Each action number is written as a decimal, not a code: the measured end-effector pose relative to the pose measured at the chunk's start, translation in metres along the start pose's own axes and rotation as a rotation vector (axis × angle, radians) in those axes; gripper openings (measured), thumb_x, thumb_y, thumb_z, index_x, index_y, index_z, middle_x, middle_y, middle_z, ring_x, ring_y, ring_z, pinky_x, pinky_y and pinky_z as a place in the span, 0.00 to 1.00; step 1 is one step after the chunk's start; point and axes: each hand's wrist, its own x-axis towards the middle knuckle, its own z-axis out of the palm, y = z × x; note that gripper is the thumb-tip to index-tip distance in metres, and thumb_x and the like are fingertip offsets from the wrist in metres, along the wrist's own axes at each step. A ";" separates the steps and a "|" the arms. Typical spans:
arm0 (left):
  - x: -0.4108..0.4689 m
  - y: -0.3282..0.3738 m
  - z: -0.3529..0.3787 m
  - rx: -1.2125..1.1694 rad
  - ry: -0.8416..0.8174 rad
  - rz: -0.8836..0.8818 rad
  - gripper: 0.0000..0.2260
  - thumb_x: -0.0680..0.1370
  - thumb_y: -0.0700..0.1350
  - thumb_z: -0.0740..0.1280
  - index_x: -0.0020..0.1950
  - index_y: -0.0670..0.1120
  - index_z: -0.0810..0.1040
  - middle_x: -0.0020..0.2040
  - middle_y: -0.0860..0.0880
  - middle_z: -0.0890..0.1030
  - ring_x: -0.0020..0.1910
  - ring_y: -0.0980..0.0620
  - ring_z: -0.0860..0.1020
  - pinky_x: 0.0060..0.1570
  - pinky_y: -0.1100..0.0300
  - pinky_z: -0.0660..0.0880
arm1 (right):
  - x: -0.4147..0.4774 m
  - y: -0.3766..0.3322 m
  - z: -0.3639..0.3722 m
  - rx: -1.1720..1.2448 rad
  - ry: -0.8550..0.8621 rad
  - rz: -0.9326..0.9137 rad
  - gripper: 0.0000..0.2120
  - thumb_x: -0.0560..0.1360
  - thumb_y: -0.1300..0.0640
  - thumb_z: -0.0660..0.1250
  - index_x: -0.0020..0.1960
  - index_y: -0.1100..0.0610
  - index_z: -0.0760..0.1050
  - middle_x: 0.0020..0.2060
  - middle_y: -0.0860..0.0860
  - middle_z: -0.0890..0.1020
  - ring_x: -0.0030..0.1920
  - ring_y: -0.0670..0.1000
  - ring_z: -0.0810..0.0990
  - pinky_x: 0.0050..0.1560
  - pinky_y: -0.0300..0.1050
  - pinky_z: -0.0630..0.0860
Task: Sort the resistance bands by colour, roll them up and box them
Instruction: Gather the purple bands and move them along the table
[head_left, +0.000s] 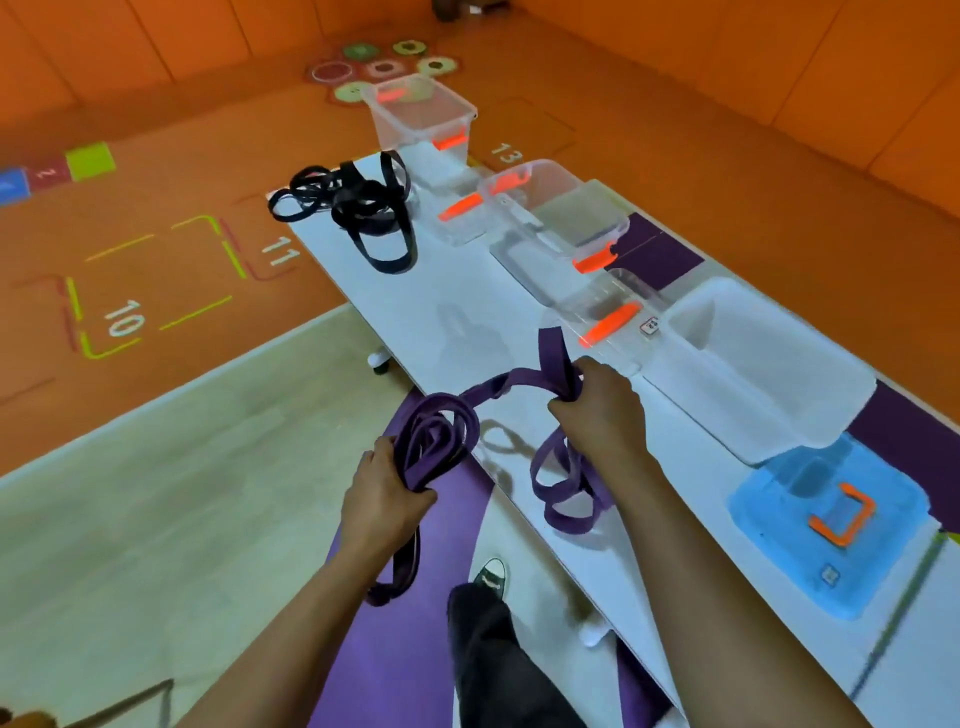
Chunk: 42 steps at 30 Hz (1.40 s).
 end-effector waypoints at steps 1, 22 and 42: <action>0.020 0.003 -0.003 0.005 -0.006 -0.005 0.24 0.66 0.45 0.75 0.58 0.50 0.70 0.49 0.49 0.77 0.41 0.47 0.77 0.35 0.55 0.71 | 0.018 -0.007 0.005 0.007 -0.004 -0.004 0.11 0.69 0.61 0.67 0.51 0.54 0.75 0.41 0.51 0.80 0.37 0.56 0.78 0.31 0.44 0.66; 0.334 0.068 -0.025 0.312 -0.308 0.293 0.28 0.71 0.48 0.73 0.69 0.52 0.68 0.52 0.51 0.71 0.42 0.48 0.74 0.39 0.55 0.72 | 0.204 -0.051 0.097 -0.189 -0.057 0.230 0.09 0.76 0.56 0.69 0.54 0.55 0.71 0.43 0.51 0.73 0.43 0.56 0.74 0.40 0.46 0.65; 0.431 0.079 0.012 0.701 -0.664 0.635 0.38 0.76 0.55 0.68 0.81 0.49 0.54 0.79 0.42 0.60 0.72 0.37 0.67 0.67 0.41 0.69 | 0.198 -0.061 0.125 -0.145 0.167 0.554 0.35 0.71 0.46 0.75 0.74 0.51 0.67 0.64 0.54 0.75 0.65 0.58 0.74 0.68 0.55 0.70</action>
